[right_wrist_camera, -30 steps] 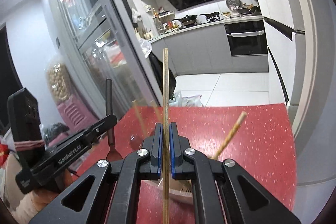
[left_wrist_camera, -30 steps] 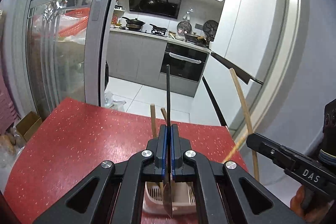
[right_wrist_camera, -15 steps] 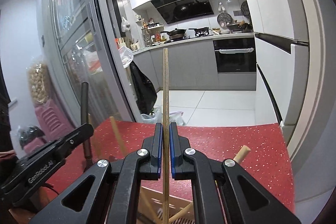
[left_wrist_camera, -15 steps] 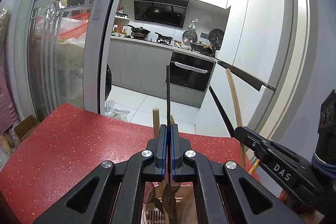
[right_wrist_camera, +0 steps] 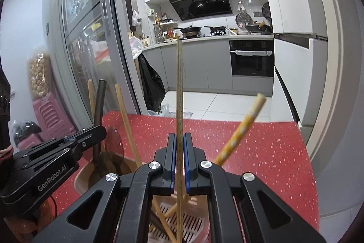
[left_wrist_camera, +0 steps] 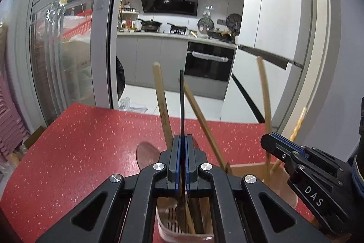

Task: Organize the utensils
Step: 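Carry chopstick and spoon to the beige holder and open both tools inside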

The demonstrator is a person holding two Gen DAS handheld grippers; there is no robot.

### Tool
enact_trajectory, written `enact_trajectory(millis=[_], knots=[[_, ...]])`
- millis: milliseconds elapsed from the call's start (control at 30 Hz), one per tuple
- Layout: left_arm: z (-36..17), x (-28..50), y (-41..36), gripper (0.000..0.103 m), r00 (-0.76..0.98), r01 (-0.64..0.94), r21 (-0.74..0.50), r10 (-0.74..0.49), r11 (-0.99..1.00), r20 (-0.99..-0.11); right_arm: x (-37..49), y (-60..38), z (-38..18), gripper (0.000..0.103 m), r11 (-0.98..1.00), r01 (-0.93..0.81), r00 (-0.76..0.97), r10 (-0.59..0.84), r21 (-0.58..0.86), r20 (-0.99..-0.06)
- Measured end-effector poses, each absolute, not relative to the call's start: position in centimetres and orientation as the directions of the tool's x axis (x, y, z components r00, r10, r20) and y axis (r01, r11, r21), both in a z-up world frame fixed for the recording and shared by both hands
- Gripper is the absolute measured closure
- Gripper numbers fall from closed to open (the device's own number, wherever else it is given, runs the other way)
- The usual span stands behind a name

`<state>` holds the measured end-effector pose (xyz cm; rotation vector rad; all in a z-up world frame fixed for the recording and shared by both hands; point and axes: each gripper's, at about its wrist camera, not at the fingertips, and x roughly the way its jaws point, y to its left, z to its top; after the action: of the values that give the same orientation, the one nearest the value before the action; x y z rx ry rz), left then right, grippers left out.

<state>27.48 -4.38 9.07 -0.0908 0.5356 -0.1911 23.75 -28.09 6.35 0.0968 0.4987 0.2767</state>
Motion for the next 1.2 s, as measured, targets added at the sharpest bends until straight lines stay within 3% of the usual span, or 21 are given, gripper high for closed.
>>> enact_trajectory(millis=[767,900,1067,1200], knots=[[8.8,26.7,-4.2,0.075,0.787,0.126,-0.122,-0.174,0.985,-0.591,23.6,-28.0,6.2,0.094,0.940,-0.265,0.768,0.340,0.214,-0.543],[8.9,26.5,-4.0,0.075,0.785,0.123,-0.125,-0.174,0.984,-0.595,23.5,-28.1,6.4,0.067,0.937,-0.264,0.763,0.348,0.230,-0.544],[9.3,26.1,-3.7,0.075,0.784,0.118,-0.127,-0.171,0.985,-0.596,22.9,-28.5,7.1,0.062,0.930,-0.262,0.766,0.362,0.256,-0.531],[9.9,25.3,-3.6,0.075,0.793,0.115,-0.125,-0.167,0.985,-0.586,21.8,-28.9,8.0,0.049,0.923,-0.267,0.773,0.377,0.277,-0.511]])
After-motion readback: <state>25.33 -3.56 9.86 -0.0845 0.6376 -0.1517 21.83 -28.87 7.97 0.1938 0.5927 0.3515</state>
